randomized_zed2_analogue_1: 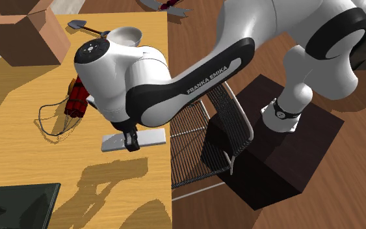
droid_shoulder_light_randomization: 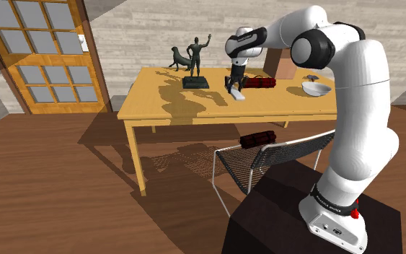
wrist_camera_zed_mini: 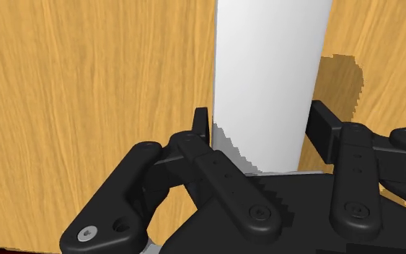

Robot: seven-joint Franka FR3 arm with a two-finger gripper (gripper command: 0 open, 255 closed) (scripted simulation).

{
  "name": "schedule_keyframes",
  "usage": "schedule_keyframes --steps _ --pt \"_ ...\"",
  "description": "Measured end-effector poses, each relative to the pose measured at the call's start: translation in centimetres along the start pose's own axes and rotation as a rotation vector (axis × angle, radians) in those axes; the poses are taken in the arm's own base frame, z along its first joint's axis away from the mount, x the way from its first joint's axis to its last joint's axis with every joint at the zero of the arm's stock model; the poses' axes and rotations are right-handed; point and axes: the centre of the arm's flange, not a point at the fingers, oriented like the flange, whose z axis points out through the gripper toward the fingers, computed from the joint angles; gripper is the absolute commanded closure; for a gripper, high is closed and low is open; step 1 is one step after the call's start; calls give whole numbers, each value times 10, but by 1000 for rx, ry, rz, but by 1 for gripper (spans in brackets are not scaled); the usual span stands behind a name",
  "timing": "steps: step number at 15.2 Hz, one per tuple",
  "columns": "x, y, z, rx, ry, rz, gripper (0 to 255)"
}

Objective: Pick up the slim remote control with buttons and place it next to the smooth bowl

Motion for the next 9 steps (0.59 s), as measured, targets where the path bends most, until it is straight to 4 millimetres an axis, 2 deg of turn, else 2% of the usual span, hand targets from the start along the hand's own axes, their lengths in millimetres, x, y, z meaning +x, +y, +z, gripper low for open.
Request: schedule_keyframes --steps 9 --pt "0 -1 -47 0 0 0 255"
